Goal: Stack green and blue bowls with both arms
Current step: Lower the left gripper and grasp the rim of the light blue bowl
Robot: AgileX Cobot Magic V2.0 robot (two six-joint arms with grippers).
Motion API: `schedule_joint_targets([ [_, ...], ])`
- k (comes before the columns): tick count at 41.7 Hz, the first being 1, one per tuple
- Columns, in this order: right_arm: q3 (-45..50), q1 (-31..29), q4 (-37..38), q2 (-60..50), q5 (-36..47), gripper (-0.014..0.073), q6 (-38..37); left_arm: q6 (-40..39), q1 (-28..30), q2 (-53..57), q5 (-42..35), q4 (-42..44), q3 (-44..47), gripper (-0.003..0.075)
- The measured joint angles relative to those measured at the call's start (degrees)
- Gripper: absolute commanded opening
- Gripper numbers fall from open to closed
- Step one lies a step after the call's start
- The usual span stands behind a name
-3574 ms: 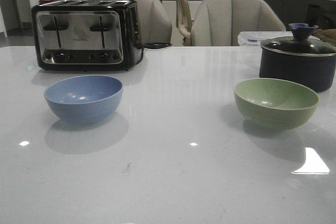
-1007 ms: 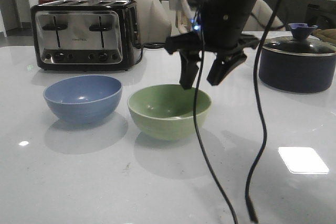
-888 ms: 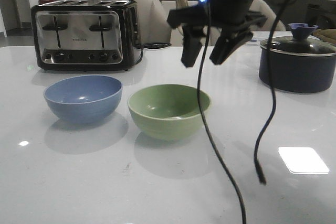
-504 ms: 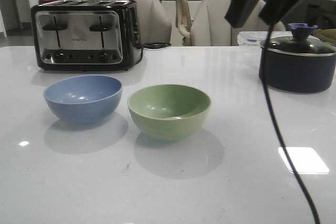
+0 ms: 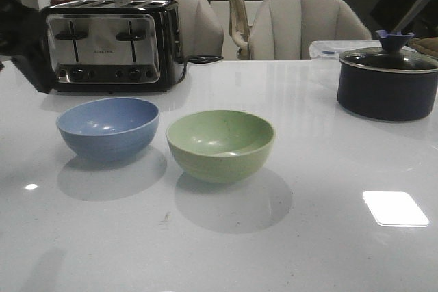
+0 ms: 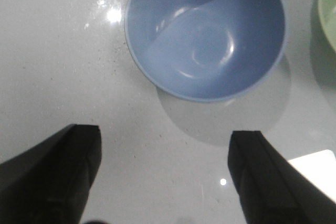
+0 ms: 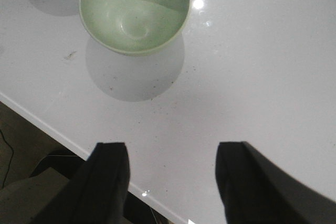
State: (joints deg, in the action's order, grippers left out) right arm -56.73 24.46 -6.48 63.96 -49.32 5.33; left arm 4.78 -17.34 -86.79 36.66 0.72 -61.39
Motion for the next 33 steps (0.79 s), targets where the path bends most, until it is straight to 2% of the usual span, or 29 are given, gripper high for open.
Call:
schedule_joint_targets([
  [15,0.0,0.0,0.0,0.0,-0.2,0.0484,0.1,0.0,0.0,-18.7,0.0,3.3,-15.2,0.0552],
  [33,0.0,0.0,0.0,0.0,-0.2,0.0484,0.1,0.0,0.8,-28.0,-0.3,5.9,-22.1,0.0551],
])
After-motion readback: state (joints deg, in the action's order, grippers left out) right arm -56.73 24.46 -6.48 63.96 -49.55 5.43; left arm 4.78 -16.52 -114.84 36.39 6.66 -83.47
